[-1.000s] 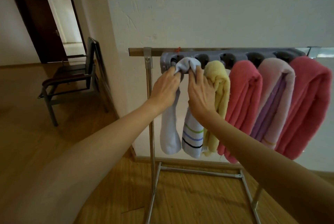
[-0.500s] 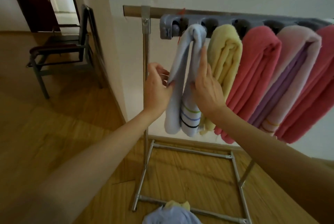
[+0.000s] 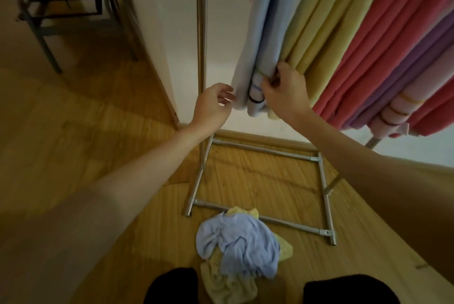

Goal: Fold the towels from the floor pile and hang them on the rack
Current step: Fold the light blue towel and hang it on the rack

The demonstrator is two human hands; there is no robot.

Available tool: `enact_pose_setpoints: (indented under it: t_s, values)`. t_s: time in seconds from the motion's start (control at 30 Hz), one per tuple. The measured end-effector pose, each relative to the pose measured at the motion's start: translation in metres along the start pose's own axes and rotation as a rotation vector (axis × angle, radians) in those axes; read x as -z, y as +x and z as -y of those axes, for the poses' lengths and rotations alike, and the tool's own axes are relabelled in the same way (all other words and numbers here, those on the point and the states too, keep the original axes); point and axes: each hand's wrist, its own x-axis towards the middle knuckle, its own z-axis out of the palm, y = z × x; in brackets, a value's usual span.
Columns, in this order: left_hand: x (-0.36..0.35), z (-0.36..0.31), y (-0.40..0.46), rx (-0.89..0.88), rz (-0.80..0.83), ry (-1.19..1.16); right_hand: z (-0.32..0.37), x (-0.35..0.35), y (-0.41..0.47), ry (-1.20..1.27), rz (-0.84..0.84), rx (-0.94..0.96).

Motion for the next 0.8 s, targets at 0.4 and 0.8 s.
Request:
enact_pose_setpoints:
  t_s: [0.4, 0.8]
  values:
    - [-0.095, 0.172, -0.088, 0.414, 0.243, 0.280, -0.156, -0.110, -0.141, -0.193, 0.478, -0.174]
    - [-0.158, 0.344, -0.187, 0.446, 0.719, 0.577, -0.271, -0.231, -0.292, -0.248, 1.175, -0.183]
